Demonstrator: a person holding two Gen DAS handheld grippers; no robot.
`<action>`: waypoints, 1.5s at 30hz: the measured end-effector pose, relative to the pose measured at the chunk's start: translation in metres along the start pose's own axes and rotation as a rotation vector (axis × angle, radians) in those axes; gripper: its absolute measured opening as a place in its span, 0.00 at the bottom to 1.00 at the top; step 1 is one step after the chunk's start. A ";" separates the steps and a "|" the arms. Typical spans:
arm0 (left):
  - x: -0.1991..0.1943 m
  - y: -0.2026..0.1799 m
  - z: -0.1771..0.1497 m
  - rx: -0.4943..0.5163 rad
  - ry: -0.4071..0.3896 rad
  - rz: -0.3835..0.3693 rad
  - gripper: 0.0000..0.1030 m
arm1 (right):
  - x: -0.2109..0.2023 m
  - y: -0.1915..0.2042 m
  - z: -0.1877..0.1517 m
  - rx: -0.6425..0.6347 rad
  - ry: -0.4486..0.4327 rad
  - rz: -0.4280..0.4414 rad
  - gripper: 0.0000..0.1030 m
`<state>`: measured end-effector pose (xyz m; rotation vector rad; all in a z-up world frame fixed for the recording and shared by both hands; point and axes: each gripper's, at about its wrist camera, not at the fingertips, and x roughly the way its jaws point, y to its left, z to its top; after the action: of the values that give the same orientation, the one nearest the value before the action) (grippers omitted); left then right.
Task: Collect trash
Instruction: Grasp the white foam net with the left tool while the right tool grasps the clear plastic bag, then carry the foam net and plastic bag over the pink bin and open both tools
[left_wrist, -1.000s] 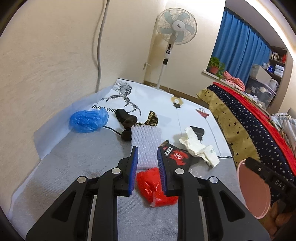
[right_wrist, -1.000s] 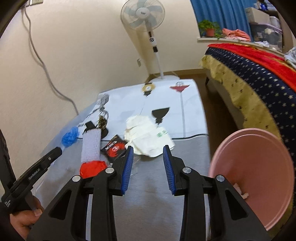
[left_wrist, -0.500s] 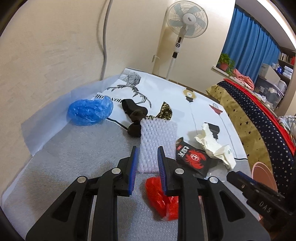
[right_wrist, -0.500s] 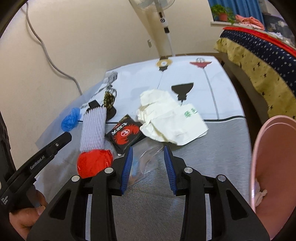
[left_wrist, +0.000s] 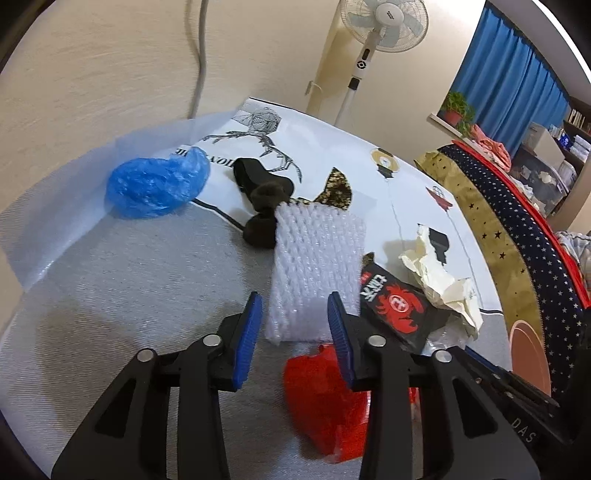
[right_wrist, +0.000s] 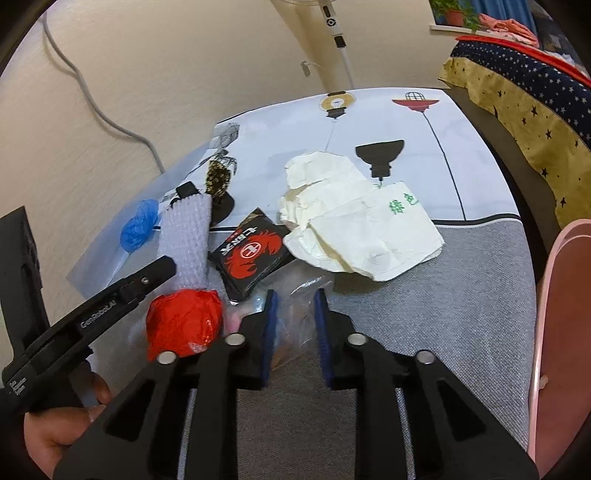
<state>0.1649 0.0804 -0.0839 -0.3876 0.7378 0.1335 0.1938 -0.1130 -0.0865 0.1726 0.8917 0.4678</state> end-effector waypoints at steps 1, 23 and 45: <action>0.000 -0.001 0.000 0.002 0.003 -0.008 0.20 | -0.002 0.002 0.000 -0.007 -0.005 -0.003 0.15; -0.082 -0.033 0.000 0.089 -0.140 -0.082 0.09 | -0.099 0.010 -0.007 -0.055 -0.167 -0.058 0.10; -0.134 -0.082 -0.015 0.203 -0.188 -0.211 0.09 | -0.241 -0.018 0.020 -0.072 -0.327 -0.225 0.10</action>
<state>0.0774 0.0015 0.0215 -0.2528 0.5156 -0.1029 0.0861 -0.2387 0.0906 0.0783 0.5647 0.2518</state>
